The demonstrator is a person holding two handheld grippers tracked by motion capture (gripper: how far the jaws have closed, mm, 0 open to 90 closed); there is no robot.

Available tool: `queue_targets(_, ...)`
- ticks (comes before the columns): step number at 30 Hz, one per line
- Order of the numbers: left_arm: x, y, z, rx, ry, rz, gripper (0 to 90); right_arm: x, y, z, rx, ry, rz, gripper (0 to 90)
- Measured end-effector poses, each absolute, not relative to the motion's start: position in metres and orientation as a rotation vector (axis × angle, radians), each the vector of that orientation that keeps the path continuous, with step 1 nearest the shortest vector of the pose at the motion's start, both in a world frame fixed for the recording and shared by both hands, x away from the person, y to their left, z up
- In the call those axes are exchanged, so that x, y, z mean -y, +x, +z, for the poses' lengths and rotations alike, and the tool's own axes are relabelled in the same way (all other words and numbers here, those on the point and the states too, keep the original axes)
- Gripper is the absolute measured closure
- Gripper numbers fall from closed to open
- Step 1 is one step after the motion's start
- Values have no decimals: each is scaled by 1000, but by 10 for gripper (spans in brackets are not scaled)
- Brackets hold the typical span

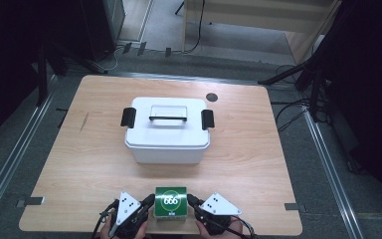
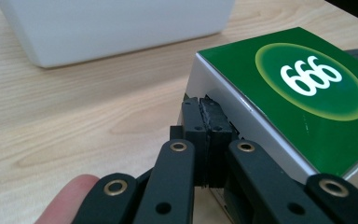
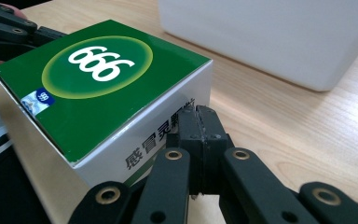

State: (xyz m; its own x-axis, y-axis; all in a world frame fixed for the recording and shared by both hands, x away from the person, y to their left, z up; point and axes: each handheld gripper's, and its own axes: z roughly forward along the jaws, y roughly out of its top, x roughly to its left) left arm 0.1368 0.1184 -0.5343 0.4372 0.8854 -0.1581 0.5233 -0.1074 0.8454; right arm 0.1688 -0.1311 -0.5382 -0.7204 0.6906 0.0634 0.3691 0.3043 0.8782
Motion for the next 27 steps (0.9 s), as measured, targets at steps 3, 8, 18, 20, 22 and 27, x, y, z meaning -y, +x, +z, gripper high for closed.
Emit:
queue_targets(3,-119,143,-534,-1223,1766,493,900,131,172,-539,-2246,965,1386,900)
queue_targets(8,-127,153,-530,-1280,1740,558,898,132,179,-534,-2196,977,1365,900)
queue_targets(18,-175,207,-518,-1406,1619,647,900,158,238,-521,-2030,1123,1292,900)
queue_targets(20,-179,217,-517,-1421,1607,663,900,160,250,-520,-2002,1148,1285,900)
queue_targets(22,-183,227,-517,-1439,1598,672,900,161,262,-520,-1982,1187,1280,900)
queue_targets(27,-186,243,-519,-1454,1586,663,900,159,284,-528,-1970,1240,1271,900)
